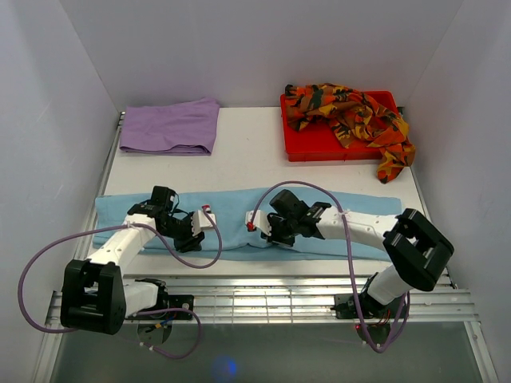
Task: Fold and stack the trousers
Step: Fold the trousers
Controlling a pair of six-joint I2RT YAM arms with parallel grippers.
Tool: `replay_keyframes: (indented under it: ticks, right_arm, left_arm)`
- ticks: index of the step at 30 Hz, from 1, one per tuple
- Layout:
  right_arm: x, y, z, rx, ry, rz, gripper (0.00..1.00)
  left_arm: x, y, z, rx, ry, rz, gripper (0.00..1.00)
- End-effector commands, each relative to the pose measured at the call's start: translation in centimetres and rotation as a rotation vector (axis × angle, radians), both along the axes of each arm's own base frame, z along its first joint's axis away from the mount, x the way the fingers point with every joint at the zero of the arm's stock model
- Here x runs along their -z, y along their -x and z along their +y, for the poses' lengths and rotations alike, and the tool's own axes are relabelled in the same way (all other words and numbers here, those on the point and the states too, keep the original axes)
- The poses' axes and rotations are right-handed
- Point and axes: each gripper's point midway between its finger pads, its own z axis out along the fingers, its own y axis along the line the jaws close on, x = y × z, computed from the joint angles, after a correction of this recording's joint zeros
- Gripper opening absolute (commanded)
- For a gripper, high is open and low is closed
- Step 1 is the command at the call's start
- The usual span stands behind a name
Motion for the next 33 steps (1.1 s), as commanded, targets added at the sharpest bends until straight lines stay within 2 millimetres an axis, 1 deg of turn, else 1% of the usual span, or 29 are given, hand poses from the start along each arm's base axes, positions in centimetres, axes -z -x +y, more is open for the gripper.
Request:
replay_keyframes:
  ticks: [1,4,6,10,11,13,14,15,18,19,21,22,24,25,28,30,33]
  right_arm:
    - [-2.7,-0.3,0.8,-0.008,-0.056,-0.011,0.08]
    - [-2.9,-0.1,0.6,-0.012,-0.062,-0.005,0.08]
    - [-2.7,0.1,0.5,-0.014,-0.058,0.000,0.08]
    - [-2.7,0.2,0.4,-0.018,-0.056,0.005,0.08]
    - [-2.7,0.2,0.4,-0.019,-0.057,0.003,0.08]
    - [-2.8,0.1,0.5,-0.022,-0.058,0.003,0.08]
    - [-2.9,0.1,0.6,-0.023,-0.060,0.005,0.08]
    - [-2.9,0.2,0.5,-0.024,-0.059,0.010,0.08]
    - [-3.5,0.1,0.7,-0.028,-0.075,0.013,0.08]
    - [-3.6,0.1,0.7,-0.027,-0.074,0.019,0.08]
    - [-4.6,-0.1,0.9,-0.028,-0.096,0.009,0.08]
    - [-5.0,0.1,0.8,-0.037,-0.102,0.012,0.08]
    - [-6.3,0.2,1.0,-0.055,-0.133,0.001,0.08]
    - [-6.8,0.7,1.1,-0.074,-0.149,0.011,0.08]
    - [-8.1,1.8,0.9,-0.105,-0.180,0.029,0.08]
    - [-8.0,2.5,0.6,-0.125,-0.179,0.041,0.08]
    - [-6.5,3.6,-0.4,-0.158,-0.151,0.073,0.08]
  left_arm:
    - [-0.2,1.0,-0.3,0.057,0.016,-0.010,0.48]
    - [0.3,1.2,-0.1,0.065,0.001,-0.012,0.47]
    - [0.6,1.0,0.1,0.058,-0.010,-0.009,0.46]
    - [0.9,0.7,0.1,0.051,-0.017,0.002,0.41]
    - [0.9,0.4,0.2,0.044,-0.018,-0.008,0.35]
    - [0.7,0.2,0.0,0.041,-0.011,-0.009,0.27]
    - [0.5,0.0,0.0,0.041,-0.008,-0.015,0.14]
    - [0.3,0.0,-0.1,0.042,-0.005,-0.017,0.09]
    - [-0.5,-0.1,-0.3,0.045,0.008,-0.037,0.00]
    - [-0.9,0.1,-0.3,0.045,0.010,-0.043,0.00]
    - [-1.8,-0.1,-0.5,0.043,0.022,-0.060,0.00]
    - [-2.2,0.1,-0.5,0.040,0.024,-0.053,0.00]
    - [-3.7,-0.2,-0.6,0.035,0.036,-0.079,0.00]
    - [-3.9,0.7,-0.5,0.047,0.031,-0.045,0.00]
    - [-4.9,2.1,-0.4,0.086,0.028,-0.008,0.00]
    - [-5.1,2.7,-0.2,0.097,0.023,0.001,0.00]
    - [-4.3,4.0,0.2,0.129,0.001,0.021,0.00]
